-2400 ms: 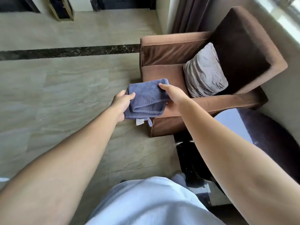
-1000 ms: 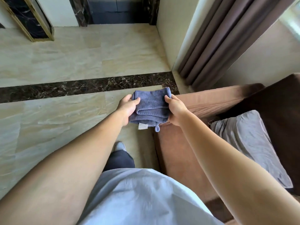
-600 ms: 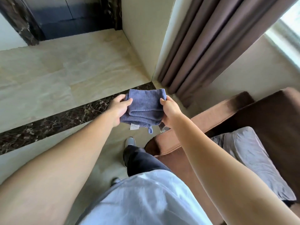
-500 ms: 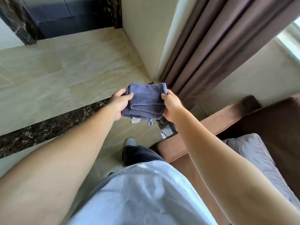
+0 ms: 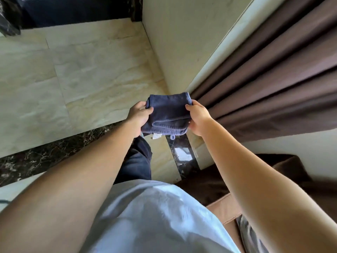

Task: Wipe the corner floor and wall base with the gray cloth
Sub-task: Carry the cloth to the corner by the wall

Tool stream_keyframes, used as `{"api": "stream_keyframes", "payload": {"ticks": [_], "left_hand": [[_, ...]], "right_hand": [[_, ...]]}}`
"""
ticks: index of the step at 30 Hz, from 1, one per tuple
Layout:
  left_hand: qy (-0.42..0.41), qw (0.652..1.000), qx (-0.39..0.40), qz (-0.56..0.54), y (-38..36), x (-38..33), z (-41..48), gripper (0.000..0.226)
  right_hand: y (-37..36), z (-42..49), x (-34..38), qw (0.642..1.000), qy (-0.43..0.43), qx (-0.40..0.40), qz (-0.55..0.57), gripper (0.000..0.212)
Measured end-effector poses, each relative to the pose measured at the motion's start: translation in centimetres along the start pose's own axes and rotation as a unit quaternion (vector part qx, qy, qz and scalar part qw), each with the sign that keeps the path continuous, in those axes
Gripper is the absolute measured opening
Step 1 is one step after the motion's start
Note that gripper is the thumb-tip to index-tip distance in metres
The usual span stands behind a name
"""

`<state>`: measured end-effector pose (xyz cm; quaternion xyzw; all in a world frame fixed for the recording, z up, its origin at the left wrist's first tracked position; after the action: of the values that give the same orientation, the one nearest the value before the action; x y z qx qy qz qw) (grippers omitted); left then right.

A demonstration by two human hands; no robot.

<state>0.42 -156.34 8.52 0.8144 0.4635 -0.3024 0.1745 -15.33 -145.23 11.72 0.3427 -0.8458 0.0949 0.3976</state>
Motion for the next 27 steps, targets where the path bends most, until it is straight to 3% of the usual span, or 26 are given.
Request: {"api": "stream_keyframes", "payload": {"ticks": [9,15,19,25,27], "left_hand": [[0.097,0.995,-0.034,0.005,-2.1,-8.4,16.2,0.018],[0.177,0.983,-0.045,0.015,-4.5,-9.0,29.5,0.008],[0.201,0.978,-0.051,0.004,-7.2,-5.9,44.4,0.02],[0.258,0.966,0.025,0.014,-13.6,4.6,66.2,0.016],[0.275,0.959,0.065,0.0,-15.7,8.6,72.7,0.031]], "right_hand": [[-3.6,17.9,6.9,0.995,-0.078,0.005,-0.068,0.035],[-6.5,31.4,6.1,0.986,-0.093,0.003,-0.137,0.031],[-8.3,46.3,1.5,0.984,-0.07,-0.023,-0.162,0.031],[-9.1,67.8,-10.7,0.965,-0.004,-0.102,-0.242,0.031],[-9.4,73.8,-15.5,0.946,-0.001,-0.112,-0.305,0.038]]}}
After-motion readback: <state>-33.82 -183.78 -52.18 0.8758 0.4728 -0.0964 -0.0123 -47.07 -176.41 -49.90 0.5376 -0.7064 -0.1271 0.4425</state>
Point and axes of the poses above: each hand's wrist, its own z-axis towards the middle knuckle, its own y-axis out of the back of the hand, x = y × z, the point moved 3 cm from there along z, towards the middle knuckle, and after that the axes turned 5 degrees about y, right-handed, at the moved point
